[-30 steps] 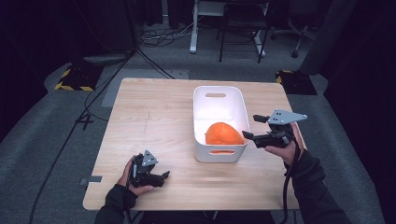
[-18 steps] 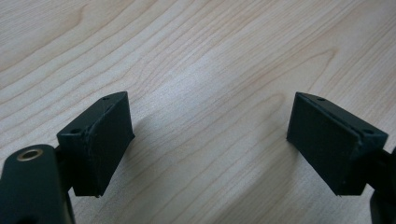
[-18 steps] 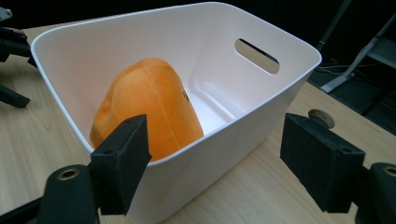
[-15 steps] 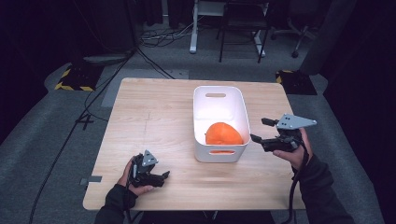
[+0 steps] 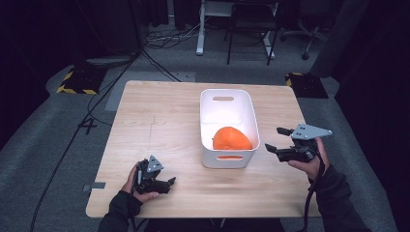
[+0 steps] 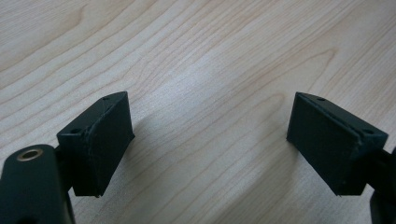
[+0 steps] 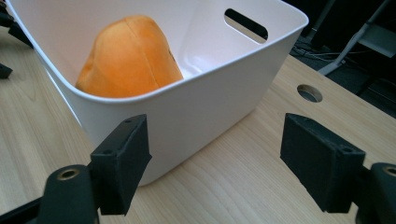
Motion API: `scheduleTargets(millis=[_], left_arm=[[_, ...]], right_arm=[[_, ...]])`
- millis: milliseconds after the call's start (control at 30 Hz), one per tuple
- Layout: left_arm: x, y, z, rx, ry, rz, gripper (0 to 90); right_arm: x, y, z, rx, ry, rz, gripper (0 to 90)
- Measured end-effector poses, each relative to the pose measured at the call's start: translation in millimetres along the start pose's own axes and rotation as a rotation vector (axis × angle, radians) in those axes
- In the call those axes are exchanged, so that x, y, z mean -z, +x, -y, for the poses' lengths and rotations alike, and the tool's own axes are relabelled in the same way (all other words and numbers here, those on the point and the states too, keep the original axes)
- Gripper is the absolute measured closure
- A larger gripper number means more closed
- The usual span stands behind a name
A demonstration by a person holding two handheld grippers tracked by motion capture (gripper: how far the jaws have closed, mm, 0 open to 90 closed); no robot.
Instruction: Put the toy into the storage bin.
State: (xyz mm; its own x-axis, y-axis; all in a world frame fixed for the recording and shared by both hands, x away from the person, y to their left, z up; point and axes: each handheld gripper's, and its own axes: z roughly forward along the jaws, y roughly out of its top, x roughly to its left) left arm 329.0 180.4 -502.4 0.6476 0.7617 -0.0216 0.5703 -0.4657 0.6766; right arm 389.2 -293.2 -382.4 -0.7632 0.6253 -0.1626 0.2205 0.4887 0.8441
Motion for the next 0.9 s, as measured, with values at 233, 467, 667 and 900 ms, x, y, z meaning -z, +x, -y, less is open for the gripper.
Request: scheduleTargets(millis=[233,467,667,900], left_arm=[[0.0,0.0,0.0,0.0,-0.001,-0.002,14.5],[0.0,0.0,0.0,0.0,0.0,0.0,14.5],[0.0,0.0,0.0,0.0,0.0,0.0,14.5],[0.0,0.0,0.0,0.0,0.0,0.0,14.5]], right_arm=[[-1.4,-1.4,10.9,0.002,0.029,0.012,24.3],[-3.5,-2.1,20.1,0.011,0.064,0.03,24.2],[-6.2,-1.4,29.3,0.024,0.102,0.042,24.0],[-7.7,-1.7,40.3,0.021,0.123,0.053,24.2]])
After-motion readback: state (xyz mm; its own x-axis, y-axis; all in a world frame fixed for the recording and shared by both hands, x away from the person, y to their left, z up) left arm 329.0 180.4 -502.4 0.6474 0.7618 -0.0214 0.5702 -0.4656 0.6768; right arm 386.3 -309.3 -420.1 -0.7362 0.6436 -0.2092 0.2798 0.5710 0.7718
